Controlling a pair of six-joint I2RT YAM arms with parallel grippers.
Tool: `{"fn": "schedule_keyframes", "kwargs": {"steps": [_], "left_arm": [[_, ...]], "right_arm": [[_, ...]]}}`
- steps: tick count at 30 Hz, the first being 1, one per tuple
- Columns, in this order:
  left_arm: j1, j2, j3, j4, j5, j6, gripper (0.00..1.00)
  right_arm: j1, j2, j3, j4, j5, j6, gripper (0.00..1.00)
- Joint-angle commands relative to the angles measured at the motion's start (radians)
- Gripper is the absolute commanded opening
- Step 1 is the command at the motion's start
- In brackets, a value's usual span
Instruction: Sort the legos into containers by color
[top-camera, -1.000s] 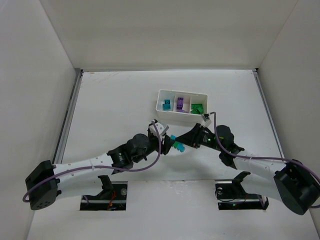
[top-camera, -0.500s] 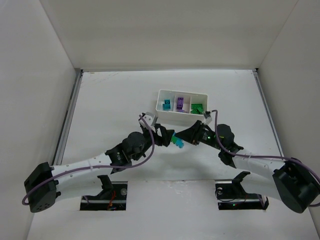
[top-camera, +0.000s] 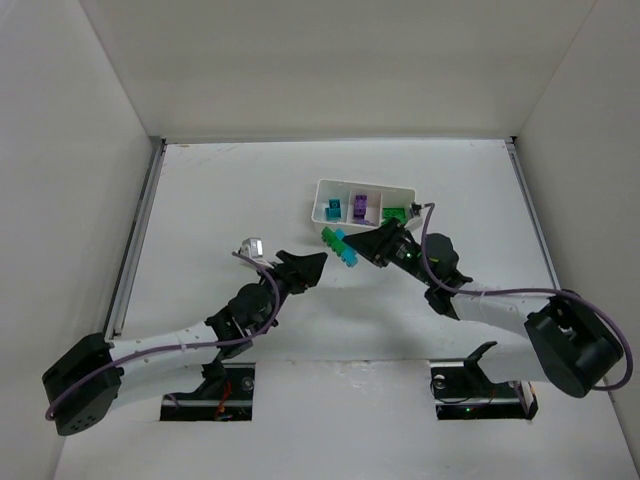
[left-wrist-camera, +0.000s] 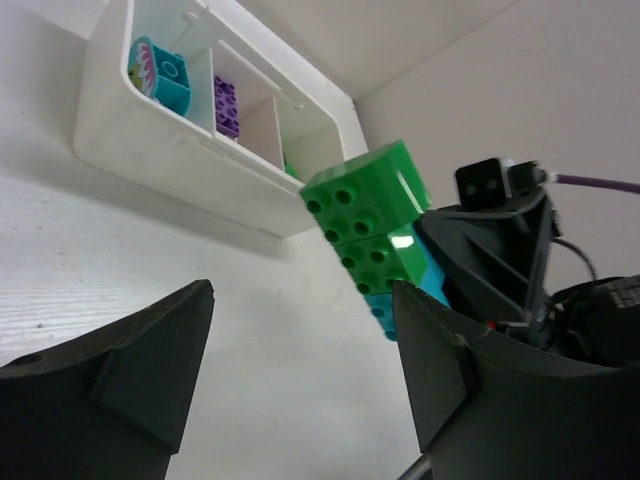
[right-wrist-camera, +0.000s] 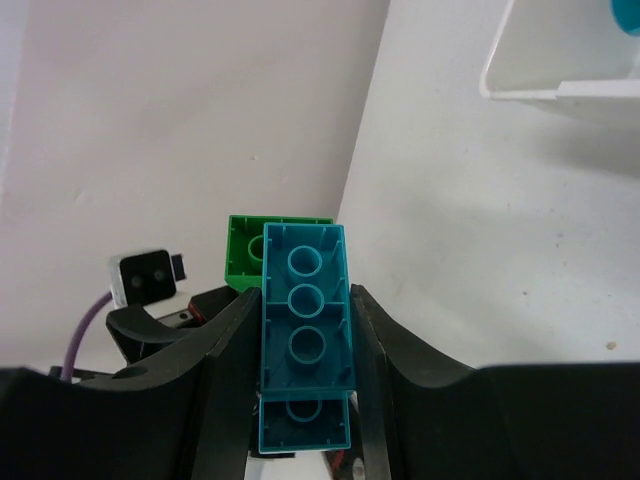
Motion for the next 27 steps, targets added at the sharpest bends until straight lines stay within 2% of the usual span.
{"fn": "schedule_keyframes", "kwargs": {"steps": [1, 7, 14, 20, 27], "left_arm": [[-0.006, 0.018, -0.008, 0.219, -0.003, -0.064, 0.69], [-0.004, 0.101, -0.026, 0.371, 0.003, -0.041, 0.69], [0.006, 0.188, 0.0, 0.403, 0.012, -0.059, 0.66], [0.026, 0.208, 0.012, 0.429, 0.02, -0.059, 0.56], [0.037, 0.234, 0.024, 0.431, 0.058, -0.088, 0.35]], "right_arm": [[0.015, 0.059, 0.038, 0.161, 0.027, 0.101, 0.33], [0.033, 0.14, 0.029, 0.278, 0.025, 0.196, 0.33], [0.064, 0.182, 0.044, 0.322, 0.027, 0.223, 0.33], [0.084, 0.217, 0.052, 0.344, 0.027, 0.227, 0.33], [0.085, 0.223, 0.035, 0.374, 0.035, 0.227, 0.33]]}}
